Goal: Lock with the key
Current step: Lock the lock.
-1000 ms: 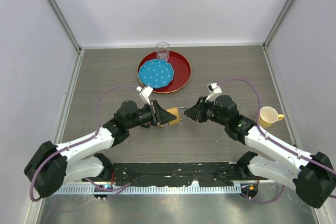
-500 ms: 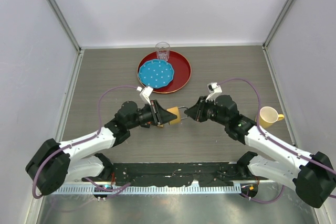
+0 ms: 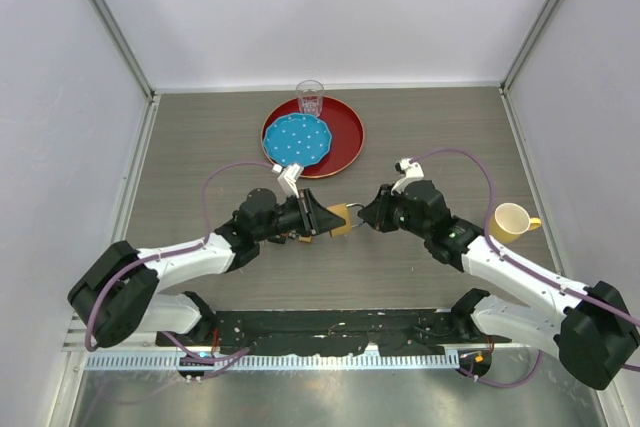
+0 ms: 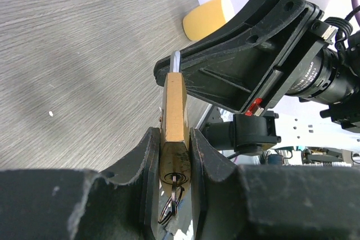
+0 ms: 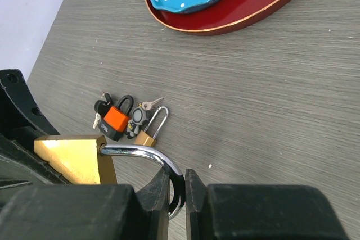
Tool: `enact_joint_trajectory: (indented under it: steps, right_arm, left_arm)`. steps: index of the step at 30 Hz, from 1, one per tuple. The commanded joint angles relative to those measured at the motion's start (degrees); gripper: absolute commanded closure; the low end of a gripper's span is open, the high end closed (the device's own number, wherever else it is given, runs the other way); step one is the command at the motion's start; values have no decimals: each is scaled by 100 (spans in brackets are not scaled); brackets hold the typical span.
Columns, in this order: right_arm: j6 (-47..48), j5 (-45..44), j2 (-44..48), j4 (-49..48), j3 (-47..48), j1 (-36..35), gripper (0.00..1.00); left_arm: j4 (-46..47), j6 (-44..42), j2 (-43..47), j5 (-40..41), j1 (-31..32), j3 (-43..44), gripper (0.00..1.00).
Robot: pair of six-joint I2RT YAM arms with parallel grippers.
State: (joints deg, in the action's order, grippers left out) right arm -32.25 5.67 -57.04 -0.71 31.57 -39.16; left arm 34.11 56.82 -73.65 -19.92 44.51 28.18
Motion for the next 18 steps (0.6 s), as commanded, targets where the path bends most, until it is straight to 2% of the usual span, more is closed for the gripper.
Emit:
enact_joint_trajectory:
  steps: [1, 13, 18]
  right_arm:
    - [-818, 2843, 158, -2829, 1140, -865, 98]
    - [-844, 2983, 79, -3005, 1299, -971, 98]
    - [-809, 3080, 35, -3119, 1395, -1076, 98]
  left_arm:
    - [869, 49, -405, 59, 418, 521, 100]
    - [1378, 136, -519, 103, 436, 469, 100]
    - [1520, 128, -791, 94, 602, 836, 100]
